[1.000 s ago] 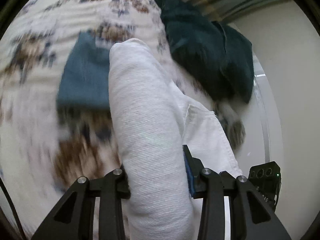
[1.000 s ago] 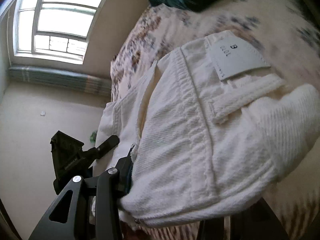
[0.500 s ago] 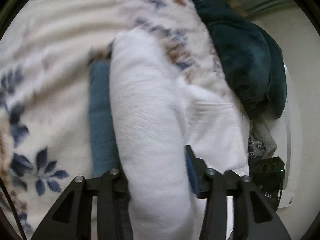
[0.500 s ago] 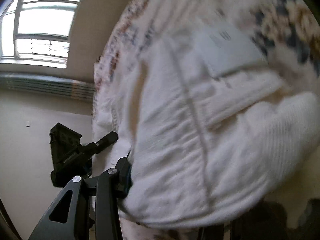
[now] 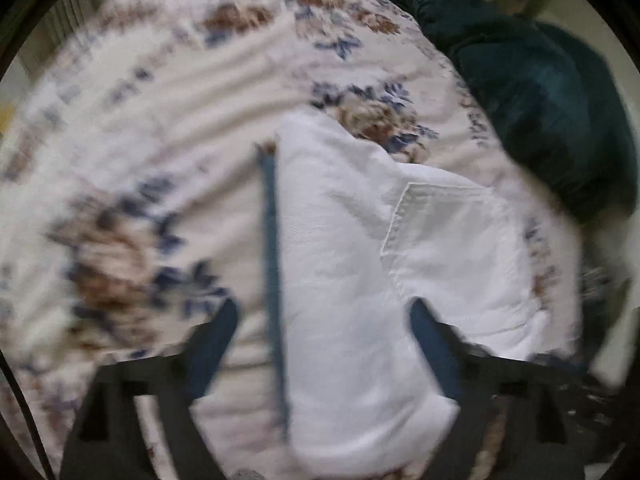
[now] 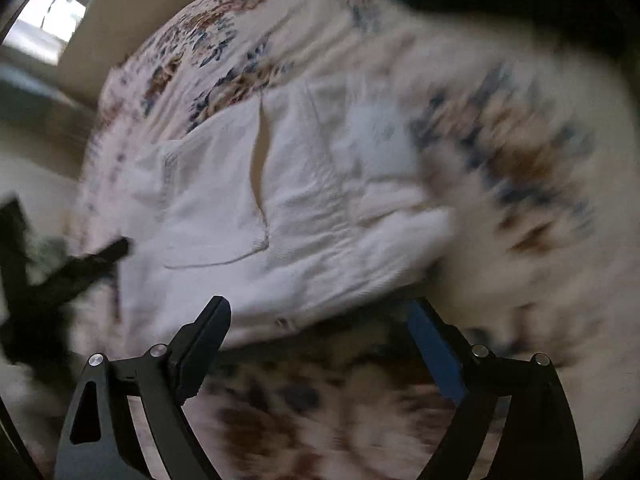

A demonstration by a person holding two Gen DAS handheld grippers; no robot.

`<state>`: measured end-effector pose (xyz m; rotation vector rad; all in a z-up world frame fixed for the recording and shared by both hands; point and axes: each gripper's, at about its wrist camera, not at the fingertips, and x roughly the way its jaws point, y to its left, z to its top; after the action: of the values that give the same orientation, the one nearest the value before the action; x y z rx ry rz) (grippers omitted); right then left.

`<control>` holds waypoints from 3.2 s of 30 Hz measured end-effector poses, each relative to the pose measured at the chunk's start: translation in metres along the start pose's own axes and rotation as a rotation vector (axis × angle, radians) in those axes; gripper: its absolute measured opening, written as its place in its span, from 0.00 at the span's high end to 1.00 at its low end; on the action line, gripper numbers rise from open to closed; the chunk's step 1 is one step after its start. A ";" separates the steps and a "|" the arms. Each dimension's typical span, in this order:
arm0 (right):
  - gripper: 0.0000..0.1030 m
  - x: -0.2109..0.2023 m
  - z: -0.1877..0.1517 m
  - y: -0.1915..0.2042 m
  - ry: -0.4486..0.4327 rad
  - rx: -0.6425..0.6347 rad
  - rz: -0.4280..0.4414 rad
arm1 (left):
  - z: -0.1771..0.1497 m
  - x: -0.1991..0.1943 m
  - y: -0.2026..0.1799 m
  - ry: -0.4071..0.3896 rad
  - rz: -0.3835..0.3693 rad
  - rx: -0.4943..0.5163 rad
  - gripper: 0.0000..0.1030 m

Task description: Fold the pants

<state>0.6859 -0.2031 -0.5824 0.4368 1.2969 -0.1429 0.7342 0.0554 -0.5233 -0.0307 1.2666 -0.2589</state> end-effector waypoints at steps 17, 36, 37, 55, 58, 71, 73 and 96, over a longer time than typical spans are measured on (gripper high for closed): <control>0.08 -0.165 -0.050 0.035 -0.158 -0.160 -0.179 | -0.048 -0.125 -0.051 -0.086 0.165 0.021 0.05; 0.08 -0.395 -0.172 0.019 -0.324 -0.274 -0.168 | -0.158 -0.337 -0.118 -0.306 0.217 -0.025 0.05; 0.08 -0.408 -0.179 0.017 -0.334 -0.278 -0.167 | -0.167 -0.352 -0.123 -0.325 0.221 -0.029 0.05; 0.08 -0.639 -0.326 -0.023 -0.483 -0.349 -0.082 | -0.294 -0.537 -0.178 -0.527 0.278 -0.072 0.05; 0.08 -0.672 -0.350 -0.023 -0.514 -0.365 -0.084 | -0.307 -0.555 -0.180 -0.538 0.296 -0.061 0.05; 0.08 -0.727 -0.398 -0.012 -0.541 -0.401 -0.063 | -0.336 -0.586 -0.187 -0.551 0.276 -0.023 0.05; 0.08 -0.725 -0.392 -0.012 -0.543 -0.397 -0.066 | -0.331 -0.583 -0.186 -0.545 0.268 -0.026 0.05; 0.05 -0.610 -0.264 0.007 -0.452 -0.332 -0.186 | -0.244 -0.487 -0.171 -0.405 0.289 -0.008 0.00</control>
<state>0.2833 -0.1788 -0.0542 -0.0061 0.8893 -0.1676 0.3402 0.0204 -0.1122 0.0895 0.8554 0.0048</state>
